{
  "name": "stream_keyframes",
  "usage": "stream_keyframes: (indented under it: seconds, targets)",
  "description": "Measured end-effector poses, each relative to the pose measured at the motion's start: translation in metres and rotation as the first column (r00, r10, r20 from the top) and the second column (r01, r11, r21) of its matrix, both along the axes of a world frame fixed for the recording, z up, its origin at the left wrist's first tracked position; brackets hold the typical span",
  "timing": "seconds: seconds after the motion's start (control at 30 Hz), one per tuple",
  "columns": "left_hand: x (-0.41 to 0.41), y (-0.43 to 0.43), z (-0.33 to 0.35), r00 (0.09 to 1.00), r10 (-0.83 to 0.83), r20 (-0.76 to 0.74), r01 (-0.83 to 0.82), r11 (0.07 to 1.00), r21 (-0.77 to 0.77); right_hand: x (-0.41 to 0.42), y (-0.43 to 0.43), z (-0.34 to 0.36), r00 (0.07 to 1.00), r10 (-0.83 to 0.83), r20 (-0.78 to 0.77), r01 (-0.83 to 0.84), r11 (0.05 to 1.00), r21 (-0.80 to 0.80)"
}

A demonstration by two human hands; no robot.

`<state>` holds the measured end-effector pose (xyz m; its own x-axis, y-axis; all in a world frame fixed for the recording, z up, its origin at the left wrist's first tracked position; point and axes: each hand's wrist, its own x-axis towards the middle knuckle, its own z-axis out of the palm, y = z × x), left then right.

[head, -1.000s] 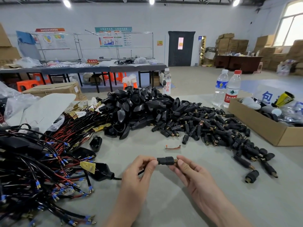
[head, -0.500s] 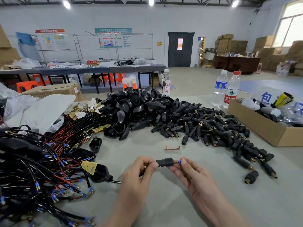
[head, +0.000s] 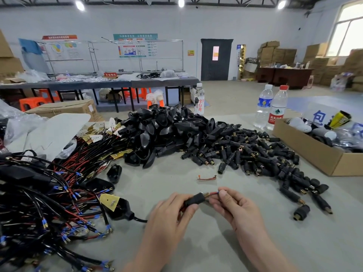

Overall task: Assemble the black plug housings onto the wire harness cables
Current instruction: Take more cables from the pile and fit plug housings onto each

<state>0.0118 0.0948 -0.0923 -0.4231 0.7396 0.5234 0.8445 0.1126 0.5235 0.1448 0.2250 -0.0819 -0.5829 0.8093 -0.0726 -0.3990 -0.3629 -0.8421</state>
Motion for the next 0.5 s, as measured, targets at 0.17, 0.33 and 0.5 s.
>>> stream_keyframes:
  seconds: [0.17,0.33,0.5]
  targets:
    - [-0.001,-0.004,0.002,0.999,0.035,-0.029,-0.036,0.998,-0.041,0.003,0.005,-0.003,1.0,-0.028,0.01,0.028,1.0,0.004]
    - [0.002,-0.006,0.005,0.999,0.036,-0.02,-0.037,0.998,-0.052,0.006,0.008,0.002,0.994,-0.096,-0.043,0.094,0.994,-0.054]
    - [0.005,-0.007,0.008,1.0,0.014,-0.019,-0.014,1.0,-0.02,0.001,-0.01,0.001,0.996,0.088,-0.021,-0.09,0.994,-0.062]
